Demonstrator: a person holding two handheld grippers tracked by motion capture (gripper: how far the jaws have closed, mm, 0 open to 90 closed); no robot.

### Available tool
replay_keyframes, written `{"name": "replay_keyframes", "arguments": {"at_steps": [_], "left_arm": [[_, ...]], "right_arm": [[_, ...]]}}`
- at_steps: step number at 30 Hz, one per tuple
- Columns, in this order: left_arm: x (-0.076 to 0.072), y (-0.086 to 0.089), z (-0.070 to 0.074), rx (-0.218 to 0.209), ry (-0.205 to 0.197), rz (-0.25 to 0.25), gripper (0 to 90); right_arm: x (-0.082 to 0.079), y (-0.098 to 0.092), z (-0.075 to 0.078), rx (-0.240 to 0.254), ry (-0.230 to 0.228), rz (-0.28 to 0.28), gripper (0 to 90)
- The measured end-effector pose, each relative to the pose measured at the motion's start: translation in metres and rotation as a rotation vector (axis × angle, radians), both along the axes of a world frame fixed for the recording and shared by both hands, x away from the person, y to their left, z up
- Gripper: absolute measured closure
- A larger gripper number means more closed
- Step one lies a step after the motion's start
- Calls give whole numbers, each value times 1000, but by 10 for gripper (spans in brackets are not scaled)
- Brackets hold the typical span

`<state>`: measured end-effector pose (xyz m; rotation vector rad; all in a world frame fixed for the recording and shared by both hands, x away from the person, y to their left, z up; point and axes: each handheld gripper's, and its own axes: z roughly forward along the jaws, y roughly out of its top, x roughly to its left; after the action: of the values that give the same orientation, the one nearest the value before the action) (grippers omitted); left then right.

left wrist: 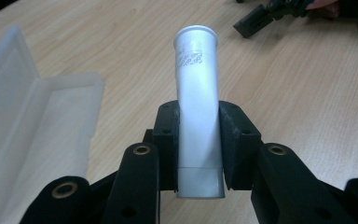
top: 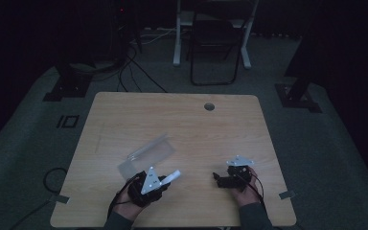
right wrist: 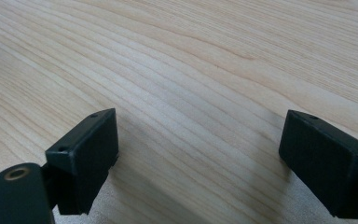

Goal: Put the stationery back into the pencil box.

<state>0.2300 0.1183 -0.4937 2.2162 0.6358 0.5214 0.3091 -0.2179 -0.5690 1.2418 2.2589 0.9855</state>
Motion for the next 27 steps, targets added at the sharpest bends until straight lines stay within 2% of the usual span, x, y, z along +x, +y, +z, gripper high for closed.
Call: {"name": "replay_keyframes", "arguments": {"at_steps": [12,27], "left_arm": [[6,6,17,3,-48,13,707],[13,12,29,-15,-72,22,707]], "right_arm": [[0,0,0,0,0,0,116],[0,0,0,0,0,0,115]]}}
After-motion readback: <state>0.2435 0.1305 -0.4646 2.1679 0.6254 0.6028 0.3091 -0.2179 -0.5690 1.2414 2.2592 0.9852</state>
